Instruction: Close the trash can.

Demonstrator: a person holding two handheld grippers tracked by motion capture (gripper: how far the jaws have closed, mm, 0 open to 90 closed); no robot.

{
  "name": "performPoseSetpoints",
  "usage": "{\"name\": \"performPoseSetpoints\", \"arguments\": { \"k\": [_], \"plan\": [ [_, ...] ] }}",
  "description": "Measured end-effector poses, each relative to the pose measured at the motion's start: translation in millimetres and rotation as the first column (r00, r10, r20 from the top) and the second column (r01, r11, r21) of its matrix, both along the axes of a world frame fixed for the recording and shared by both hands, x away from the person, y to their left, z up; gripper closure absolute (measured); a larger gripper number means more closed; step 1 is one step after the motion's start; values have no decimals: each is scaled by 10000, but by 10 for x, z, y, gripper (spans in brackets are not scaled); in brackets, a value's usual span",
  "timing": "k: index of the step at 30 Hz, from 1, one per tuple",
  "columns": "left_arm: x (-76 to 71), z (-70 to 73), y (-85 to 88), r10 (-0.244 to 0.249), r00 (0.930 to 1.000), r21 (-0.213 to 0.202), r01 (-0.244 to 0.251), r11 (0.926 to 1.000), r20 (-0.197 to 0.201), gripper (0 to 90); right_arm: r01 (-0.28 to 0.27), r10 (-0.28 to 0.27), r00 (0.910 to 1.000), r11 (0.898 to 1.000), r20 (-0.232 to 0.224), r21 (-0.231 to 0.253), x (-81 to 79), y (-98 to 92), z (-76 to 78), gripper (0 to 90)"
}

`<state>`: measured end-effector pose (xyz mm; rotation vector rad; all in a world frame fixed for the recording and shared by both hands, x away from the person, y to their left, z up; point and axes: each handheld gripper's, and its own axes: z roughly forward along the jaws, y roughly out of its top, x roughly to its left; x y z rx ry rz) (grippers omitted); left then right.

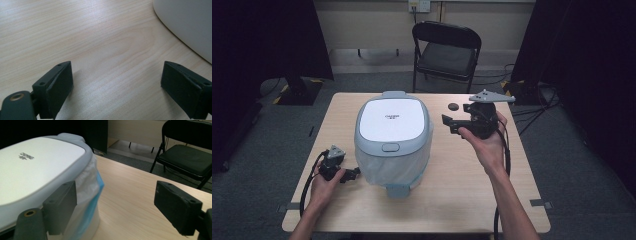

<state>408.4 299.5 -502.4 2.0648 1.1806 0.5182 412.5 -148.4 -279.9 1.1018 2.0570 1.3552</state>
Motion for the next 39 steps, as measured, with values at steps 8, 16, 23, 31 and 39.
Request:
{"name": "performPoseSetpoints", "arguments": {
  "k": [8, 16, 23, 31, 39],
  "plan": [
    [-1, 0, 1, 1, 10000, 7, -1, 10000, 0, 101, 605, -610, 9974, 9981, -380, -134, -22, -299, -233, 170],
    [-1, 0, 0, 4, 10000, 0, -4, 10000, 2, 101, 1239, -1246, 9874, 9922, -971, -127, -64, -563, -546, 170],
    [-1, 1, 12, -82, 10000, 19, 82, 10000, 1, 103, 1469, -1501, 9812, 9885, -1213, -354, -123, -788, -820, 149],
    [1, 2, 16, -109, 9999, 11, 109, 9999, 0, 103, 1933, -2006, 9637, 9794, -1762, -579, -197, -1000, -1151, 154],
    [2, -1, 18, -94, 10000, -66, 94, 9999, -28, 105, 1997, -2127, 9465, 9768, -2428, -771, -249, -1061, -1564, 182]
  ]
}}
